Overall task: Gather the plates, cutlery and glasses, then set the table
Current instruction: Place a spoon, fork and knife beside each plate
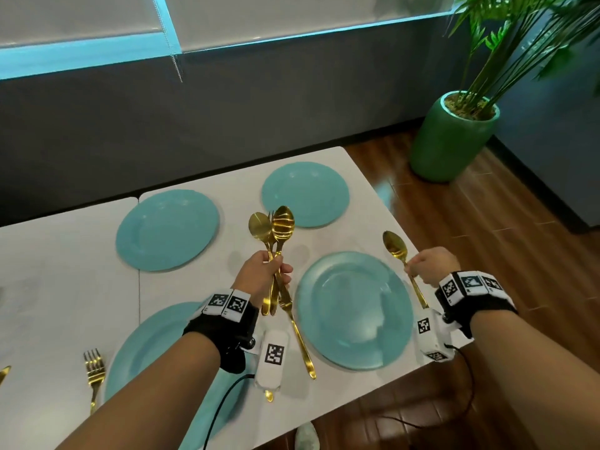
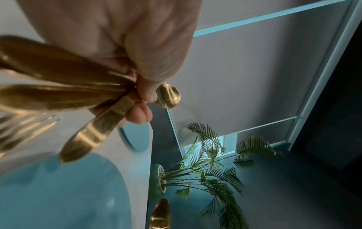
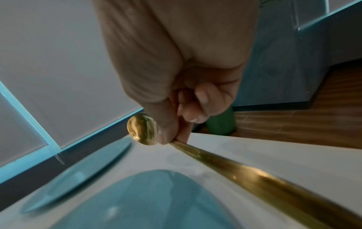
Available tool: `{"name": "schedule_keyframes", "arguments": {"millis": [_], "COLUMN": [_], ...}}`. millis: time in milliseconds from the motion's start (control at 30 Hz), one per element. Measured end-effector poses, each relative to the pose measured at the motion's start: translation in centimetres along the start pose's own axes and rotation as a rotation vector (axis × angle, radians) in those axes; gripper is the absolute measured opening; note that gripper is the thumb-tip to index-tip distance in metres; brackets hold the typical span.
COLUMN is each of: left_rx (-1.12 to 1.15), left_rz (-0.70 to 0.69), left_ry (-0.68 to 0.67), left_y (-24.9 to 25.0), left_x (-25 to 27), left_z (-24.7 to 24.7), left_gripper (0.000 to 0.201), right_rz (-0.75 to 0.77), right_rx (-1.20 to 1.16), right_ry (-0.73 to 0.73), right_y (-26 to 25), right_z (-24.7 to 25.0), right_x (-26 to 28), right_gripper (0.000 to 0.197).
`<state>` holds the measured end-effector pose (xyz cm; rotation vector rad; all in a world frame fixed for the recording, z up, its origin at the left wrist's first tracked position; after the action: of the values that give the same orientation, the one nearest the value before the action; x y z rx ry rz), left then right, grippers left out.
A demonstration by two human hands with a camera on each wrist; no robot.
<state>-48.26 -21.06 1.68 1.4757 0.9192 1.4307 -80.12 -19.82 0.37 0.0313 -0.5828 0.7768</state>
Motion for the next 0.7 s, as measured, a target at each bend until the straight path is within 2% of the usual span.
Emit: {"name": "schedule_keyframes", "arguments": {"millis": [100,233,400,700], "left_rx": [0.002,-0.012,-0.048,-0.055], "left_rz": [0.003,0.005,0.011,0.016], "left_ry": [0.006,0.021,0.033,0.049], "left_y": [-0.2,-0.5,-0.9,-1.4], "left_x": [-0.4,-1.1,-1.4,-1.2], "left_z": [-1.1,-1.9,-2.3,-2.4], "left_gripper": [0.01,0.013,0.011,0.012], "right_rz": [0.006,0.001,0.001,-0.089], "right_rx": [0.217,0.339,0.325,0.27], "right_ry": [0.033,0.019,0.027,-0.033], "right_y": [0.9,1.5,1.6,1.3], "right_z": [-0.9,-2.0,-2.7,-3.6], "right_x": [-0.6,-1.2,-1.7,-2.5], "right_gripper": [0.032,0.033,0.036,0.037]}}
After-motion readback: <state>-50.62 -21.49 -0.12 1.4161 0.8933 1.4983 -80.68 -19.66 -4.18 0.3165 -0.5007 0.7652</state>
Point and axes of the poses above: each hand's wrist, its own x-axis away from the middle knuckle, its own z-axis out of the back of the hand, y = z × x, the point moved 3 cm from there along -x, towards the middle knuckle, and after that the axes turned 11 degrees about -z, right-handed, at the moved point
